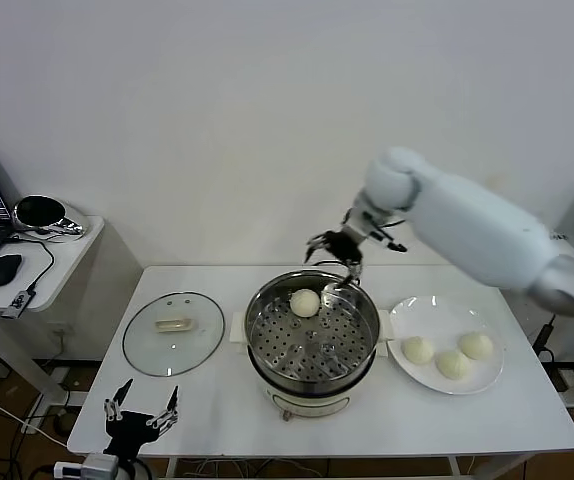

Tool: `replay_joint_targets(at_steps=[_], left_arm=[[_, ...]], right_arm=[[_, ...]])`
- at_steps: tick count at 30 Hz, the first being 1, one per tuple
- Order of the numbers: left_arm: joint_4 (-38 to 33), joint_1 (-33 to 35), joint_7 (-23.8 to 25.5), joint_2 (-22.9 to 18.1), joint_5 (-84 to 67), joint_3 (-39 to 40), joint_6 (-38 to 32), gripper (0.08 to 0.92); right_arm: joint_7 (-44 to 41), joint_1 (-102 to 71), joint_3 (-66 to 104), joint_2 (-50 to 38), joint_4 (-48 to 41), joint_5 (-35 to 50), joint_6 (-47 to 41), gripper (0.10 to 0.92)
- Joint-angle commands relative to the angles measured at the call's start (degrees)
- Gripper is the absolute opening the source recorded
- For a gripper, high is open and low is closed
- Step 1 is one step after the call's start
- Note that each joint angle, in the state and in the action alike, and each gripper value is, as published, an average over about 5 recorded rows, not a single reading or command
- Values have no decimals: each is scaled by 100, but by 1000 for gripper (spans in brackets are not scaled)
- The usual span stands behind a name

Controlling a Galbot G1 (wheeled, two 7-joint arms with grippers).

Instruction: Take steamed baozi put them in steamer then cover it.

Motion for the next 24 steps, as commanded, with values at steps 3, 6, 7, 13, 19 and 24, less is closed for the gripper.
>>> replay_joint_targets(at_steps=[3,6,7,13,19,24], left_arm=[[-135,34,2,48,-57,15,209,823],[-117,55,-32,30,-28,11,281,823],[-116,67,-40,22,-21,9,291,823],[-80,129,-61,10,-4,-40,304,823],[-68,193,-50,-19,26,-83,303,823],[-36,212,-38,-59,62,-76,295,823]], right_arm=[[299,-753,521,-2080,1275,437,-2543,823],[510,-1397,922,-2095,1213,70,-2400,823],[576,-1594,1021,-2082,1171,-52,-2340,823],[769,-2592,1442,-1724,575,-747,-1818,823],[774,-2962,1604,-1173,-16,-1239,-1402,823],[889,-3187,1701,-801,-442,-1357,-1400,823]])
